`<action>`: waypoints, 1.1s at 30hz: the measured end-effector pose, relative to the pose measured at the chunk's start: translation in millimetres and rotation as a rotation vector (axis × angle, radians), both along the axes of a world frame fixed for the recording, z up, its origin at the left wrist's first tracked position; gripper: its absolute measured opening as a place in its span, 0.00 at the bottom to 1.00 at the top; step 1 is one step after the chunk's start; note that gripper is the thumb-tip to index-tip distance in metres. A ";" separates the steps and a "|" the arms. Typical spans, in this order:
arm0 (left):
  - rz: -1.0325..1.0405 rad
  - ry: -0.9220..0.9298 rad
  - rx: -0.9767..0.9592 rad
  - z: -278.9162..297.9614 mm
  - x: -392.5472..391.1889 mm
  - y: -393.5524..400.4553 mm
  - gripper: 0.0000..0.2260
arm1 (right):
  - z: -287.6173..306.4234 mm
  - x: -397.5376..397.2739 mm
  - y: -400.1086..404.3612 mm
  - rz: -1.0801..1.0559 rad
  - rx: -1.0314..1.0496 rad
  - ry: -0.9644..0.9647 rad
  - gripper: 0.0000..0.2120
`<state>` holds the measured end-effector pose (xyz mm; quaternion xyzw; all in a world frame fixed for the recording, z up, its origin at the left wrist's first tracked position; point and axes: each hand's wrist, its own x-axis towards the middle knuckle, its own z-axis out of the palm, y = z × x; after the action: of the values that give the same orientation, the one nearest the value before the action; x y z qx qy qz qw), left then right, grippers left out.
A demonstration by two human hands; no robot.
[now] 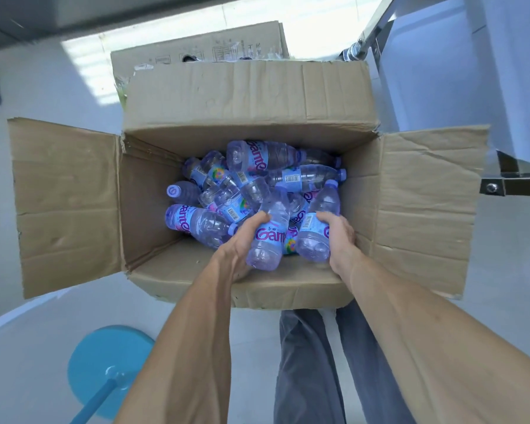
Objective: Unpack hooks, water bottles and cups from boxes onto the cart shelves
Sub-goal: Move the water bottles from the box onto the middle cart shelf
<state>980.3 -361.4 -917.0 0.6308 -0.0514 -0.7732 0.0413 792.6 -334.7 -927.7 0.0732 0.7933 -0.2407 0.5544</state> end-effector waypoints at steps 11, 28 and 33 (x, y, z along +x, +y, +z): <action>0.181 0.021 -0.100 77.8 -2.3 0.0 0.18 | 71.4 -11.2 -6.0 -0.043 -0.139 -0.330 0.26; 0.049 -0.132 -0.230 182.0 -171.3 149.3 0.19 | 203.7 -158.0 100.8 0.412 -0.184 -0.218 0.21; 0.035 -0.222 -0.328 193.2 -286.5 183.1 0.14 | 210.7 -266.5 151.0 0.401 -0.132 0.072 0.31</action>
<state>693.8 -178.3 -723.7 0.6979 -0.1697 -0.6792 0.1510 526.1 -183.7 -717.1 -0.1313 0.7939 -0.1793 0.5660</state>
